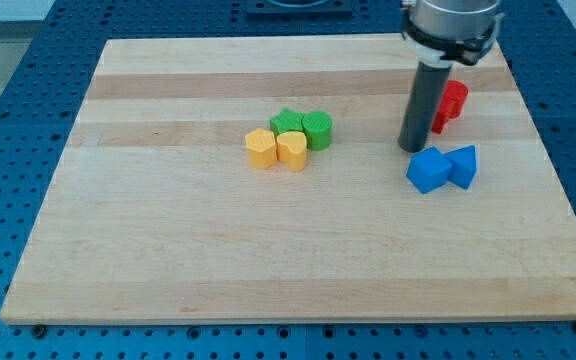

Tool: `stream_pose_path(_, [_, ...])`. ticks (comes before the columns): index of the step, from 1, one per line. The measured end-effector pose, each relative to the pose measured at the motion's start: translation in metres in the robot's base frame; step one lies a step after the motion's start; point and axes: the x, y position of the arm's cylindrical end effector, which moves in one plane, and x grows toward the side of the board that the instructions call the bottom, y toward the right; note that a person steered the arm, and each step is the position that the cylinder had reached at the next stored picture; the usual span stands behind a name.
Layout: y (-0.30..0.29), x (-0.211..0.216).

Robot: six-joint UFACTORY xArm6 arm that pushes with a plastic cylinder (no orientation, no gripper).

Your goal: Move the yellow blocks to the bottom left of the green star

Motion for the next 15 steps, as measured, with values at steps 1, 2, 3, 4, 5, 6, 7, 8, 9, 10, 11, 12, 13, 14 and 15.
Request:
stream_pose_path(1, [-0.023, 0.000])
stream_pose_path(2, [-0.049, 0.000])
stream_pose_path(3, [-0.073, 0.000])
stream_pose_path(4, [-0.097, 0.000])
stream_pose_path(5, [-0.119, 0.000])
stream_pose_path(6, [-0.137, 0.006])
stream_pose_path(7, [-0.157, 0.014])
stream_pose_path(8, [-0.170, 0.027])
stream_pose_path(9, [-0.190, 0.042])
stream_pose_path(10, [-0.197, 0.037])
stream_pose_path(11, [-0.196, 0.021])
stream_pose_path(12, [-0.195, 0.006])
stream_pose_path(13, [-0.195, -0.007])
stream_pose_path(14, [-0.195, -0.023])
stream_pose_path(15, [-0.206, -0.030])
